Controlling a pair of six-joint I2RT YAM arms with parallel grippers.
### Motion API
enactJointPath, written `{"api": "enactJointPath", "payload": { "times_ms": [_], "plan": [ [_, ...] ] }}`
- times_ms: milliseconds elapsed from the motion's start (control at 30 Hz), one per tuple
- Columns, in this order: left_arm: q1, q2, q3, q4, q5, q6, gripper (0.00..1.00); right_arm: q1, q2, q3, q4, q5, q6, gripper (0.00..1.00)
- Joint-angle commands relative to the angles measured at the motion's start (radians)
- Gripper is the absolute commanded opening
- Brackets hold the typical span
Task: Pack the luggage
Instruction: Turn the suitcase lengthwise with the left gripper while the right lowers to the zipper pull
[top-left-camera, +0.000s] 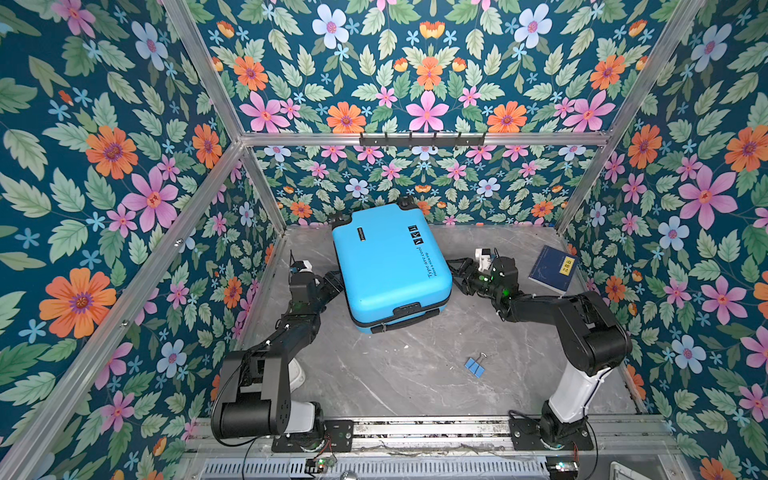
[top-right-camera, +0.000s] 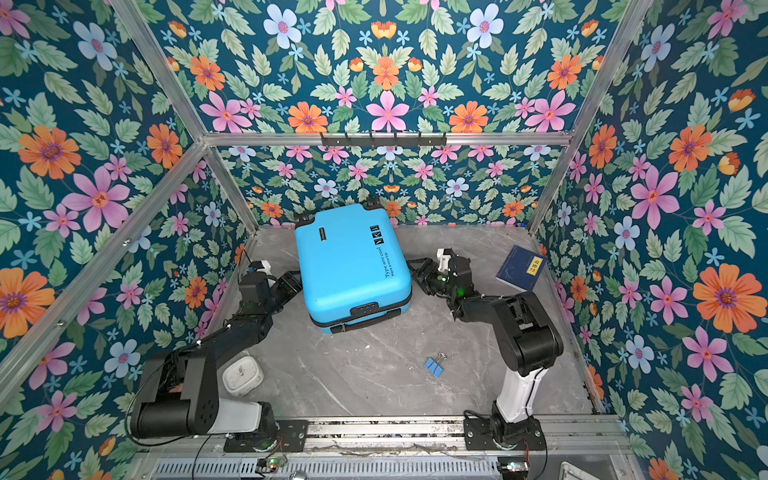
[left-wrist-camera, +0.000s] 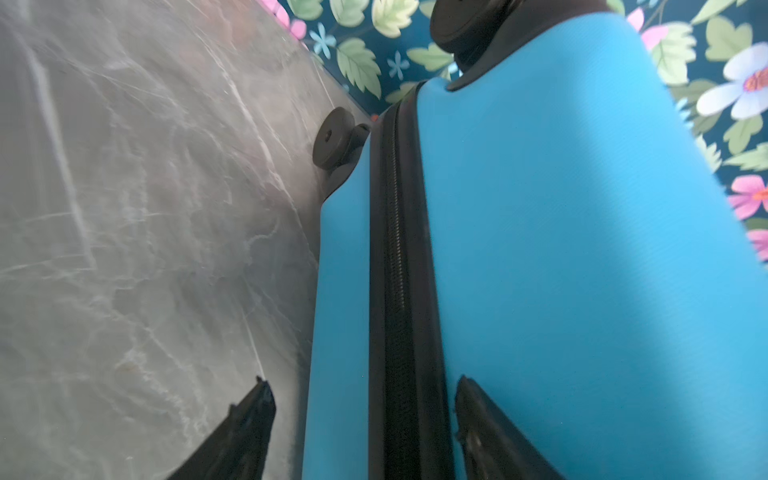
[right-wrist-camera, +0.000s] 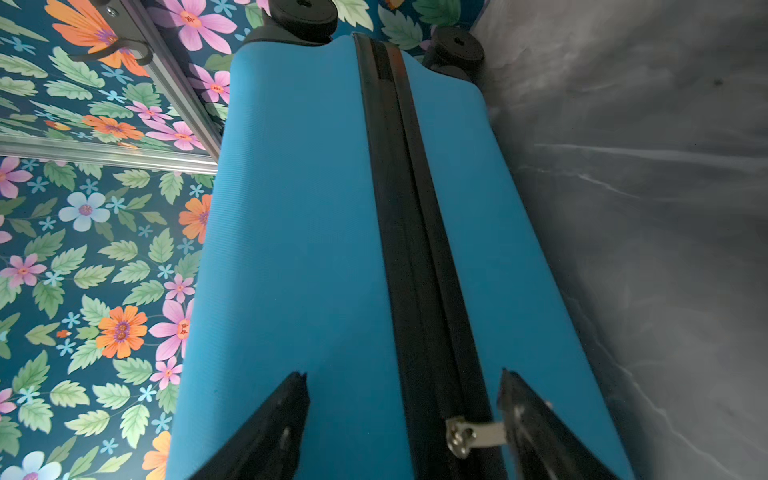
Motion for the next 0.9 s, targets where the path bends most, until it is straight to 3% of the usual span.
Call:
{"api": "enactJointPath", "payload": {
  "times_ms": [0, 500, 767, 867],
  "plan": [
    [-0.015, 0.039, 0.034, 0.069, 0.219, 0.047, 0.71, 0.031, -0.040, -0.057, 0.032, -0.123, -0.061, 0.74],
    [-0.127, 0.249, 0.242, 0.065, 0.280, 0.116, 0.71, 0.068, -0.204, -0.213, -0.021, -0.053, -0.111, 0.73],
    [-0.158, 0.332, 0.331, 0.081, 0.255, 0.107, 0.71, 0.069, -0.323, -0.245, -0.197, -0.001, -0.188, 0.74],
    [-0.151, 0.292, 0.301, 0.072, 0.151, 0.112, 0.70, 0.068, -0.377, -0.237, -0.357, 0.075, -0.230, 0.76]
  ]
}}
